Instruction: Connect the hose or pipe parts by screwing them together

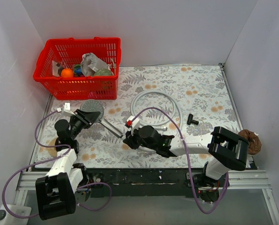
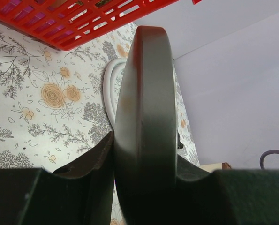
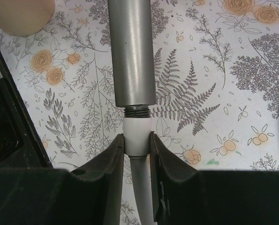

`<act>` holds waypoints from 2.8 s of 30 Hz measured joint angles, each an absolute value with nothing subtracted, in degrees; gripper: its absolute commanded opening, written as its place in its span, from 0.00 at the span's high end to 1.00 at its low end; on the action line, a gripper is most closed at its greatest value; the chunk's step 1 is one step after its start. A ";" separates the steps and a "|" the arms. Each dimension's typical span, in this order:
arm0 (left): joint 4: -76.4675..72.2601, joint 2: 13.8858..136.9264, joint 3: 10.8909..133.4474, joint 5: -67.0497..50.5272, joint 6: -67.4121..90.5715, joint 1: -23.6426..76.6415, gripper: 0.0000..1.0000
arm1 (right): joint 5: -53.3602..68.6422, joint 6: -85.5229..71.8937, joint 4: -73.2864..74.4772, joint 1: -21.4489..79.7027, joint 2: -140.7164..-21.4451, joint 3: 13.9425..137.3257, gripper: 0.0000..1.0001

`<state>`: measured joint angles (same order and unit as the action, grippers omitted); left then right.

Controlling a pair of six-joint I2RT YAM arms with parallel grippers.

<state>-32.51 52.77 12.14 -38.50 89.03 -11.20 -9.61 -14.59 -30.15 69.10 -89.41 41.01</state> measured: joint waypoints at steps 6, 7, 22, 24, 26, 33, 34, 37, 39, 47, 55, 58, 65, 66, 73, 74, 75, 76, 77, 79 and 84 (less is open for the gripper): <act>-37.32 51.88 9.93 -39.07 91.02 -11.64 1.00 | -8.88 -14.76 -30.13 69.08 -89.45 41.12 0.99; -37.85 51.77 9.82 -39.09 91.37 -11.70 1.00 | -8.84 -14.90 -30.46 69.08 -89.47 41.10 0.99; -40.36 51.48 9.82 -39.81 95.50 -12.29 1.00 | -4.38 -18.31 -51.20 67.33 -90.45 32.56 0.99; -40.82 51.51 9.82 -40.10 95.96 -12.29 1.00 | -2.98 -19.40 -54.61 66.48 -91.00 31.31 0.99; -41.08 51.55 9.80 -40.53 96.09 -12.27 1.00 | -1.06 -20.97 -57.41 65.69 -91.88 30.41 0.99; -41.65 52.60 9.65 -42.11 95.53 -12.10 1.00 | 12.75 -33.50 -66.04 59.90 -98.76 29.80 0.99; -41.87 52.84 9.47 -42.22 95.29 -11.88 1.00 | 15.18 -36.18 -67.66 58.83 -100.29 29.85 0.99; -42.02 53.21 8.91 -42.61 94.89 -11.62 1.00 | 19.51 -41.41 -70.11 57.36 -102.91 29.91 0.99; -42.02 53.23 8.75 -42.96 94.89 -11.57 1.00 | 21.19 -43.53 -71.05 56.93 -103.72 29.98 0.98; -41.60 52.95 8.71 -43.16 94.54 -11.42 1.00 | 24.23 -47.44 -72.18 56.53 -105.65 30.85 0.62; -39.42 51.90 8.23 -45.04 96.55 -10.57 1.00 | 20.12 -44.38 -73.01 56.51 -101.78 29.71 0.10; -38.44 51.72 8.01 -45.71 96.75 -10.76 1.00 | 18.17 -41.60 -73.21 56.25 -98.80 29.71 0.08; -35.94 50.24 7.94 -45.32 95.57 -11.57 1.00 | 15.07 -32.47 -69.14 56.14 -88.27 29.67 0.05; -35.53 50.02 7.94 -45.17 95.26 -11.57 1.00 | 14.74 -30.46 -65.89 56.16 -86.59 30.09 0.04; -33.32 49.41 7.94 -43.83 93.76 -11.62 1.00 | 5.37 -11.42 -30.48 61.89 -80.47 43.70 0.03; -33.19 49.41 7.94 -43.77 93.67 -11.62 1.00 | 3.75 -9.56 -27.05 63.16 -80.44 45.45 0.03; -33.17 49.41 7.94 -43.68 93.60 -11.62 1.00 | 1.48 -7.46 -22.55 64.82 -80.44 47.46 0.03; -33.17 49.41 7.94 -43.62 93.56 -11.62 1.00 | -0.89 -5.54 -17.76 66.48 -80.44 49.45 0.03; -33.15 49.41 7.94 -43.51 93.45 -11.62 1.00 | -2.85 -4.12 -13.96 67.66 -80.49 50.89 0.02; -33.15 49.41 7.94 -43.44 93.41 -11.64 1.00 | -6.28 -2.28 -6.85 70.04 -80.64 53.34 0.03; -33.01 49.41 7.94 -43.29 93.41 -11.64 1.00 | -13.41 -0.60 4.49 74.02 -83.18 57.28 0.09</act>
